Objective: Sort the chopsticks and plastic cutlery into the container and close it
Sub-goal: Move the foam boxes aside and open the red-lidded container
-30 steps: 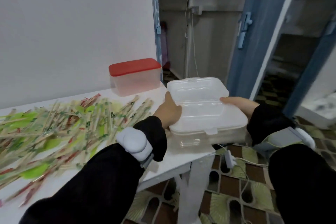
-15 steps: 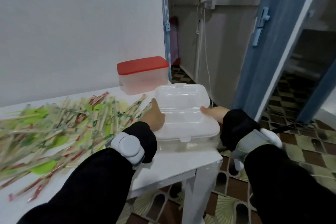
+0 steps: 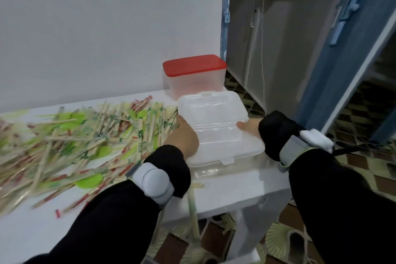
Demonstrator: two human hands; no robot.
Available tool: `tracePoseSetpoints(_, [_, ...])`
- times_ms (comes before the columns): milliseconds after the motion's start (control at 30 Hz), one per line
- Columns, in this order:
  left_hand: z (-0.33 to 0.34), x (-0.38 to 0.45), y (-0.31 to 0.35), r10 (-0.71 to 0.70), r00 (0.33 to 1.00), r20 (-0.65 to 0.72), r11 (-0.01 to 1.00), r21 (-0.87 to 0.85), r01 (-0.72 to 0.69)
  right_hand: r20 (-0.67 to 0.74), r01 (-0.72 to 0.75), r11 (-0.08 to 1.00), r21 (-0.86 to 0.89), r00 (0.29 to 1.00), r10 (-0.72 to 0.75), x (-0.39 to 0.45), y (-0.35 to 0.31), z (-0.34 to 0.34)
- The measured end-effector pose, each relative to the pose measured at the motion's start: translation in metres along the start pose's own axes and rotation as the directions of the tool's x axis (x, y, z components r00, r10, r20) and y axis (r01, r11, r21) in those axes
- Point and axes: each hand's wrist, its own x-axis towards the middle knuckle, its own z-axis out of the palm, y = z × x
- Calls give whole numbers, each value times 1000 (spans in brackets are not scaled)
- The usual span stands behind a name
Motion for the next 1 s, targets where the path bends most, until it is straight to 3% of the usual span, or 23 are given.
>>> tracePoseSetpoints(133, [4, 3, -4, 31, 999, -20, 999, -22, -31, -76, -15, 990, -137, 997, 4, -11, -4, 0])
tracePoseSetpoints(233, [2, -4, -1, 48, 998, -42, 998, -29, -49, -147, 17, 990, -141, 988, -38, -17, 1, -2])
tracePoseSetpoints(367, [-15, -4, 3, 62, 998, -26, 998, 4, -62, -130, -1, 999, 35, 992, 5, -24, 2, -15])
tracePoseSetpoints(433, [-26, 4, 2, 59, 998, 5, 998, -38, -58, -85, -89, 980, 179, 991, 106, -30, 1, -26])
tracePoseSetpoints(500, [-37, 10, 2, 80, 996, 26, 993, -93, -77, -68, -136, 977, 162, 987, 149, -39, -6, -40])
tracePoseSetpoints(600, [-57, 17, 4, 98, 995, -2, 993, -71, -98, -130, -55, 998, -23, 990, 52, -36, -22, -65])
tracePoseSetpoints(800, [-92, 50, 22, 112, 986, -120, 991, 83, -103, -176, 153, 988, 36, 974, -144, -8, -64, -83])
tracePoseSetpoints(1000, [-108, 111, 53, 223, 939, -263, 945, 293, -143, -229, 316, 942, -108, 915, -333, 53, -92, -80])
